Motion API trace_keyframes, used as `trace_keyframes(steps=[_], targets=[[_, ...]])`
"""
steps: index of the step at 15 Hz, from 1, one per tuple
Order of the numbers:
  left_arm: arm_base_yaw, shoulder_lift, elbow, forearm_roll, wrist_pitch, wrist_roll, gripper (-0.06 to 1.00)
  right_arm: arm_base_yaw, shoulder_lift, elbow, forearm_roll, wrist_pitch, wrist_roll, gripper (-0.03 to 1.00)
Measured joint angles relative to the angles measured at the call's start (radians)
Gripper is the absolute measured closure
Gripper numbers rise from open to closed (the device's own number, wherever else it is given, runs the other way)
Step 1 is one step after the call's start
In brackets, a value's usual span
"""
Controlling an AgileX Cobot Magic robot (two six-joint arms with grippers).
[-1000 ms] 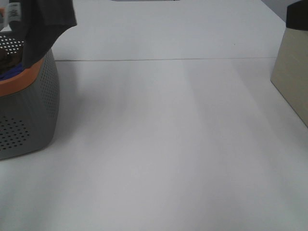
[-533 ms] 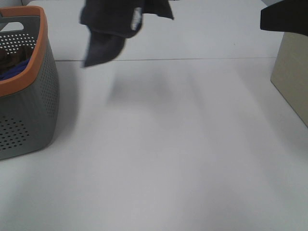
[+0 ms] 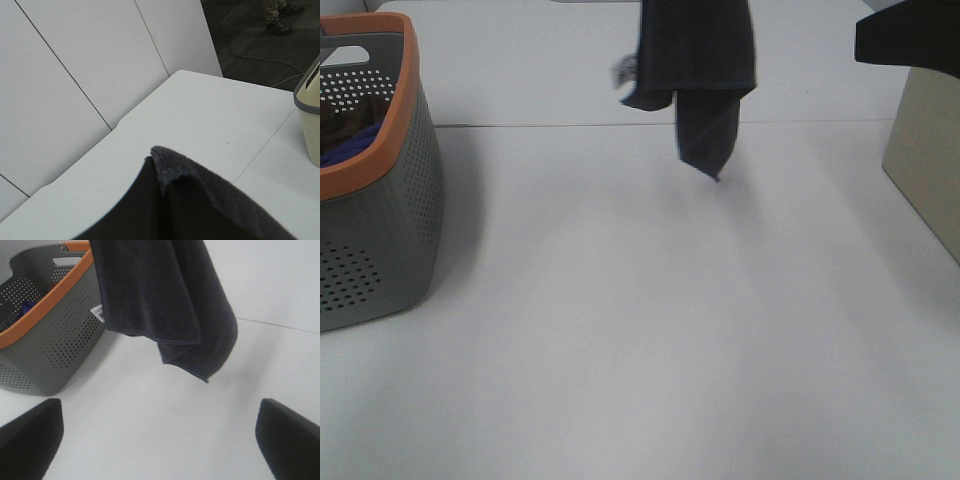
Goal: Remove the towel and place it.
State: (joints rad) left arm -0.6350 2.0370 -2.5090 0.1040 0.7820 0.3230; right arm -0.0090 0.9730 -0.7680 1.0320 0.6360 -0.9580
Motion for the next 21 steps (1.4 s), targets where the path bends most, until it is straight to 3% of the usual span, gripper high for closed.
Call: trace_keyframes(steps=[4, 10, 13, 15, 17, 21], targets=[[0.000, 0.000, 0.000, 0.000, 0.003, -0.002, 0.94, 0.000, 0.000, 0.000, 0.043, 0.056, -0.058, 0.03], [0.000, 0.003, 0.000, 0.000, -0.001, -0.002, 0.94, 0.003, 0.139, 0.000, 0.198, 0.013, -0.137, 0.05], [0.000, 0.012, 0.000, 0.000, -0.001, -0.002, 0.94, 0.139, 0.241, 0.000, 0.258, -0.168, -0.246, 0.05], [0.000, 0.014, 0.000, 0.000, -0.001, -0.002, 0.94, 0.294, 0.320, 0.000, 0.264, -0.398, -0.277, 0.06], [0.000, 0.014, 0.000, 0.001, 0.001, -0.002, 0.94, 0.390, 0.394, -0.010, 0.267, -0.553, -0.279, 0.06], [0.000, 0.014, 0.000, 0.002, 0.011, -0.002, 0.94, 0.538, 0.503, -0.100, 0.277, -0.675, -0.278, 0.08]])
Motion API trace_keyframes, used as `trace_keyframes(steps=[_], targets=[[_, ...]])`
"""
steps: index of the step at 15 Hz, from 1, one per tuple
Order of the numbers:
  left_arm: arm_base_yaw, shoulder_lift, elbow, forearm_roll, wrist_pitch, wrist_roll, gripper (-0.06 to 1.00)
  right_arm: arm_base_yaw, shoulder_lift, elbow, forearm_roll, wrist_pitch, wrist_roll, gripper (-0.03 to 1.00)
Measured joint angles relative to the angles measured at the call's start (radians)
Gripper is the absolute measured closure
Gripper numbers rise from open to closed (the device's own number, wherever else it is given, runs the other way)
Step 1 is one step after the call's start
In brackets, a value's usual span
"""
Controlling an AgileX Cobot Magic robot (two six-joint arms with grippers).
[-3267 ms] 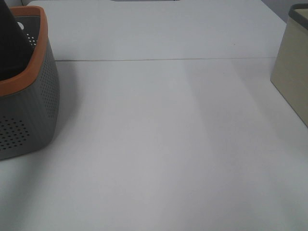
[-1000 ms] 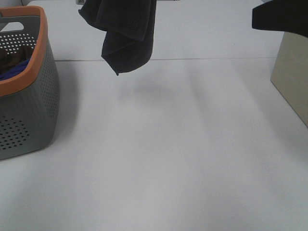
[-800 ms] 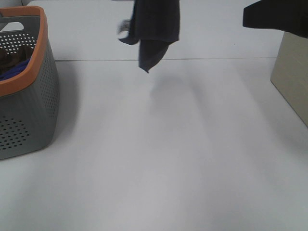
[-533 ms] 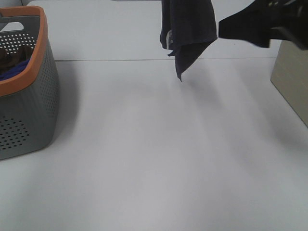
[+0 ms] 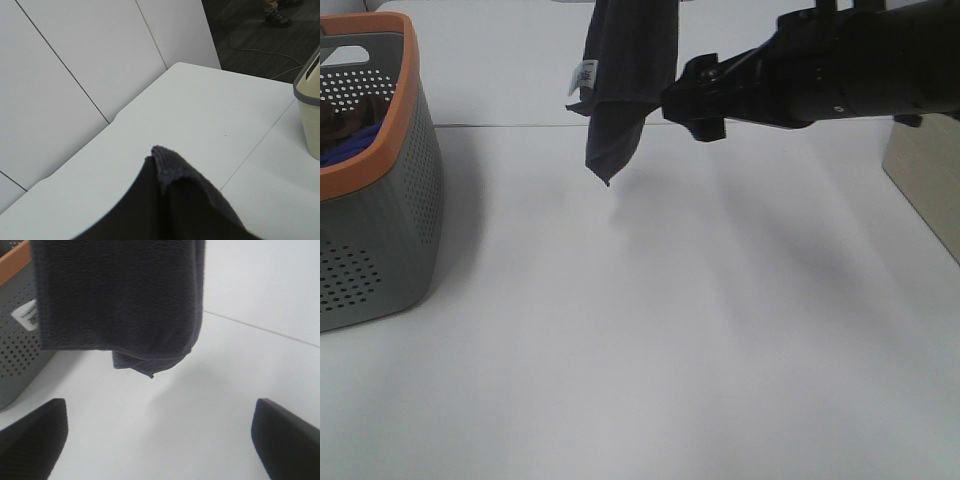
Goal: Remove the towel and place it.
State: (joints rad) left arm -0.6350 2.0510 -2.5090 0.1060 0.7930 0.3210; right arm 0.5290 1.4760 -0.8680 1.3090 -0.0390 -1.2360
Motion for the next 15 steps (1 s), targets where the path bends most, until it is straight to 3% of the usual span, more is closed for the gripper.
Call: trace_keyframes(steps=[1, 4, 9, 11, 15], targets=[[0.000, 0.000, 0.000, 0.000, 0.003, 0.000, 0.94, 0.061, 0.044, -0.046, 0.000, -0.036, 0.000, 0.09], [0.000, 0.000, 0.000, 0.006, 0.035, -0.003, 0.94, 0.127, 0.116, -0.119, 0.007, -0.116, 0.016, 0.10], [0.000, 0.000, 0.000, 0.017, 0.047, -0.017, 0.94, 0.134, 0.181, -0.134, 0.007, -0.152, 0.016, 0.12], [0.000, 0.000, 0.000, 0.017, 0.048, -0.040, 0.94, 0.134, 0.200, -0.134, 0.007, -0.219, 0.016, 0.12], [0.000, 0.000, 0.000, 0.017, 0.048, -0.044, 0.94, 0.134, 0.206, -0.135, -0.105, -0.289, 0.019, 0.20]])
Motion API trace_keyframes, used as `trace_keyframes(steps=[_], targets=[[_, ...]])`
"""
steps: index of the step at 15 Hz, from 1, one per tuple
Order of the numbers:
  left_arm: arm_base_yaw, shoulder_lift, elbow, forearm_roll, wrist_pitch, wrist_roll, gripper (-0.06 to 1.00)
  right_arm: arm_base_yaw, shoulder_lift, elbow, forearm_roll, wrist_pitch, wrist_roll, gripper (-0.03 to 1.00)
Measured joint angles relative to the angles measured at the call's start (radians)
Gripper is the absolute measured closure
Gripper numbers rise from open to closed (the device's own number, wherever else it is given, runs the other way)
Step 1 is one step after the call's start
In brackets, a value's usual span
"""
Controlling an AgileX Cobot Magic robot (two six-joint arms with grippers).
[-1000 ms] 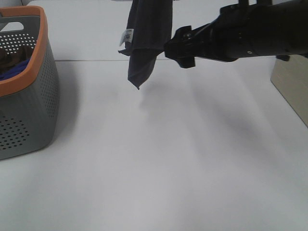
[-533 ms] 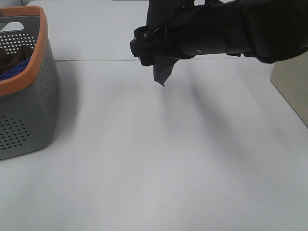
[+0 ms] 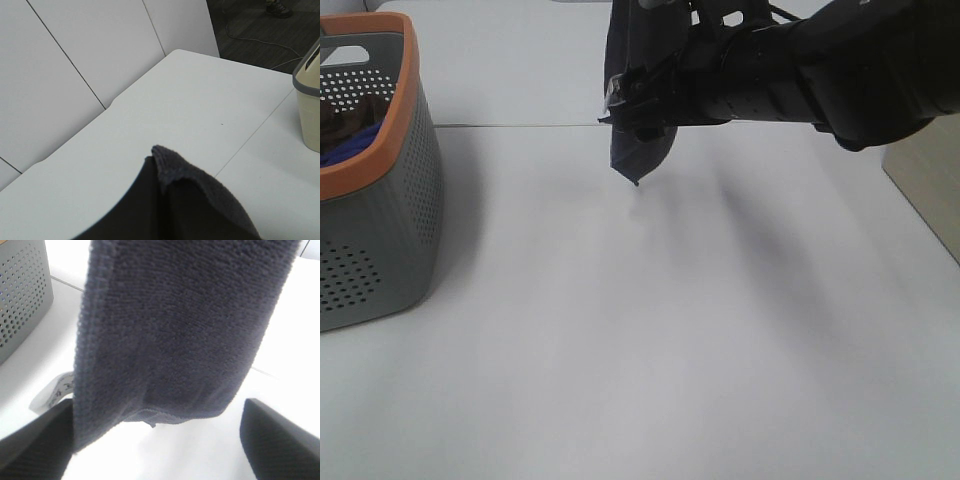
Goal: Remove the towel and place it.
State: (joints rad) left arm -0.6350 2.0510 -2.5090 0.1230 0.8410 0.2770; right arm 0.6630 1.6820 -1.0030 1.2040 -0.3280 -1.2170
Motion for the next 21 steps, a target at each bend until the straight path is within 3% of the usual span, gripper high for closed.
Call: trace_keyframes(steps=[4, 10, 14, 18, 21], targets=[[0.000, 0.000, 0.000, 0.000, 0.000, 0.000, 0.94, 0.000, 0.000, -0.009, -0.035, -0.030, 0.036, 0.25], [0.000, 0.000, 0.000, 0.001, 0.000, 0.000, 0.94, 0.000, 0.000, -0.009, -0.036, -0.069, 0.048, 0.51], [0.000, 0.000, 0.000, 0.001, 0.000, 0.000, 0.94, 0.000, 0.000, -0.009, -0.034, -0.071, 0.050, 0.54], [0.000, 0.000, 0.000, 0.006, -0.003, 0.000, 0.94, 0.000, -0.006, -0.009, -0.025, -0.097, 0.050, 0.67], [0.000, 0.000, 0.000, 0.007, -0.006, 0.000, 0.94, 0.000, -0.060, -0.009, 0.015, -0.074, 0.052, 0.68]])
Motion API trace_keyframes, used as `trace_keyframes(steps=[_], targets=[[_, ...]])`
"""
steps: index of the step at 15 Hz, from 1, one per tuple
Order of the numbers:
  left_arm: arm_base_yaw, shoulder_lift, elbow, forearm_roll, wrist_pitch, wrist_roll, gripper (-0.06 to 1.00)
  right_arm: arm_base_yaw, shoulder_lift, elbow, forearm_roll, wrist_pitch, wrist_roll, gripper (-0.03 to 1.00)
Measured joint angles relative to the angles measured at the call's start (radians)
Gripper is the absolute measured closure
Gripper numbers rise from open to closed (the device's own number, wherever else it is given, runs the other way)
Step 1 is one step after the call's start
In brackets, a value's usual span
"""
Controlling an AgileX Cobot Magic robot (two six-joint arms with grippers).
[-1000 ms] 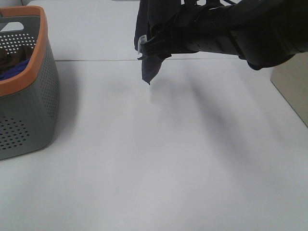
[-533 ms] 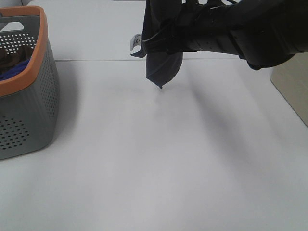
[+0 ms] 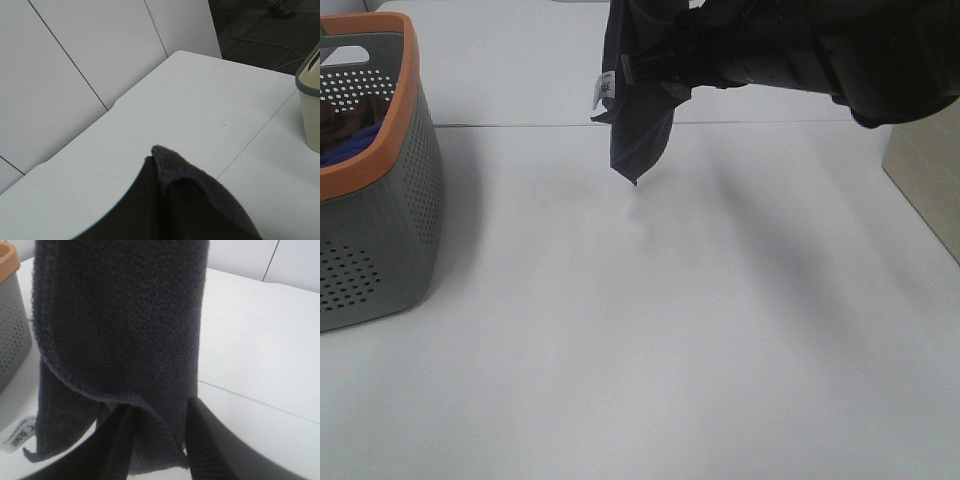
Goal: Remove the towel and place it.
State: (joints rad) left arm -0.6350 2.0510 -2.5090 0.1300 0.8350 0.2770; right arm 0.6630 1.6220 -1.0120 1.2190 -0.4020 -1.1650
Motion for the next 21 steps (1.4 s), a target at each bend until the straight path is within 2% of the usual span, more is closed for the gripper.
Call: trace_keyframes(steps=[3, 7, 10, 11, 14, 15, 21], targets=[[0.000, 0.000, 0.000, 0.000, -0.001, 0.000, 0.94, 0.000, -0.002, -0.001, -0.046, 0.077, 0.060, 0.68], [0.000, 0.000, 0.000, -0.001, -0.001, 0.000, 0.94, 0.000, 0.050, -0.041, -0.159, 0.091, 0.220, 0.68], [0.000, 0.000, 0.000, -0.001, -0.001, 0.000, 0.94, 0.000, 0.069, -0.047, -0.182, 0.112, 0.271, 0.69], [0.000, 0.000, 0.000, -0.003, -0.001, 0.000, 0.94, 0.000, 0.075, -0.047, -0.185, 0.133, 0.283, 0.73], [0.000, 0.000, 0.000, -0.003, -0.001, 0.000, 0.94, 0.000, 0.075, -0.048, -0.185, 0.203, 0.288, 0.94], [0.000, 0.000, 0.000, -0.003, -0.001, 0.000, 0.94, 0.000, 0.075, -0.048, -0.185, 0.227, 0.287, 0.97], [0.000, 0.000, 0.000, 0.031, 0.033, 0.000, 0.94, -0.002, 0.010, 0.006, -0.166, 0.340, 0.287, 0.97]])
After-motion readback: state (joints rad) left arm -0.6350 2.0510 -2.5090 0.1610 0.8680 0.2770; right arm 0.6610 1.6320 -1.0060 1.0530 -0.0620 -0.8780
